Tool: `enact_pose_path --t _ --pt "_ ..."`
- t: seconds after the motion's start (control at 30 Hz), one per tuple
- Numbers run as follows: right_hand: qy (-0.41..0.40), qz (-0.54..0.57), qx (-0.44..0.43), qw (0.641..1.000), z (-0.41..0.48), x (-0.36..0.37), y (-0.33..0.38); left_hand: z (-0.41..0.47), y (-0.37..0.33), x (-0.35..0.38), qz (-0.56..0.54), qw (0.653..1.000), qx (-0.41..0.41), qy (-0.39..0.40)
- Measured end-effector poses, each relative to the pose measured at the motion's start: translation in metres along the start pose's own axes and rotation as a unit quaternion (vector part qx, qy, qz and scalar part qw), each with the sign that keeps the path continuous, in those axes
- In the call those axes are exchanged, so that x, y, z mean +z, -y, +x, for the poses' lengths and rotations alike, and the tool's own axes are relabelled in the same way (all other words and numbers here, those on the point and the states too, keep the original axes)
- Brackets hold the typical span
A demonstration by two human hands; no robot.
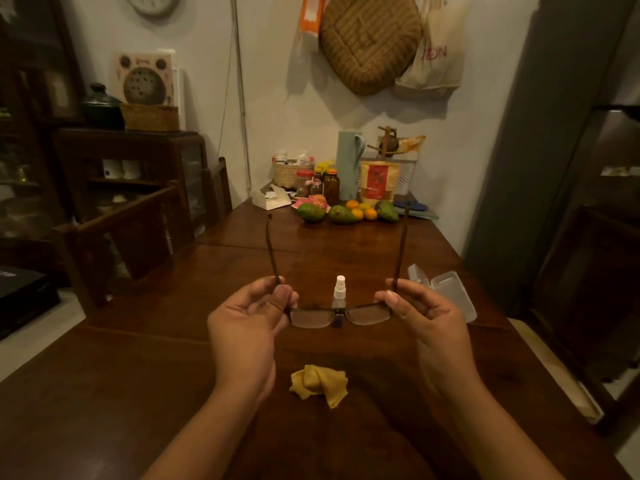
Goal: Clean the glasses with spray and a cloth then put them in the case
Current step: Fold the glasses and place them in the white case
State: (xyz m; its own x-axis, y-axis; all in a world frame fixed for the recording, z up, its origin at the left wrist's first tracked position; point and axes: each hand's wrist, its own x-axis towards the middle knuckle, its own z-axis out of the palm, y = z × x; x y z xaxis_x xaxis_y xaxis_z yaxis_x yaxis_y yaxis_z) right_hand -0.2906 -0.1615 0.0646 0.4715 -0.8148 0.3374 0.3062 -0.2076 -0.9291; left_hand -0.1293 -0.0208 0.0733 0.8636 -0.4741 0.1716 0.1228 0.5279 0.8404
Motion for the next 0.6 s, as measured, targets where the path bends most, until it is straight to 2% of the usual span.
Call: enact_pose_path --t 0.17,0.3,0.4,0.53,0.6 --pt "-0.018 -0.007 0.022 1.000 -0.006 -0.014 -0.003 -0.003 0.007 0.009 0.033 0.998 -0.039 0.032" --pt "0.040 -0.123 0.051 0.990 -0.004 -0.029 0.000 -0.006 0.013 0.009 0.067 0.996 -0.043 0.036" --pt "0.065 -0.207 0.038 0.975 -0.001 -0.036 0.000 -0.009 0.017 0.008 0.088 0.995 -0.032 0.043" --pt "0.058 -0.236 0.011 0.970 -0.001 -0.037 0.001 -0.012 0.022 0.004 0.183 0.981 -0.010 0.065" --pt "0.061 -0.239 0.006 0.969 -0.001 -0.036 0.002 -0.011 0.023 0.002 0.258 0.962 0.009 0.085"
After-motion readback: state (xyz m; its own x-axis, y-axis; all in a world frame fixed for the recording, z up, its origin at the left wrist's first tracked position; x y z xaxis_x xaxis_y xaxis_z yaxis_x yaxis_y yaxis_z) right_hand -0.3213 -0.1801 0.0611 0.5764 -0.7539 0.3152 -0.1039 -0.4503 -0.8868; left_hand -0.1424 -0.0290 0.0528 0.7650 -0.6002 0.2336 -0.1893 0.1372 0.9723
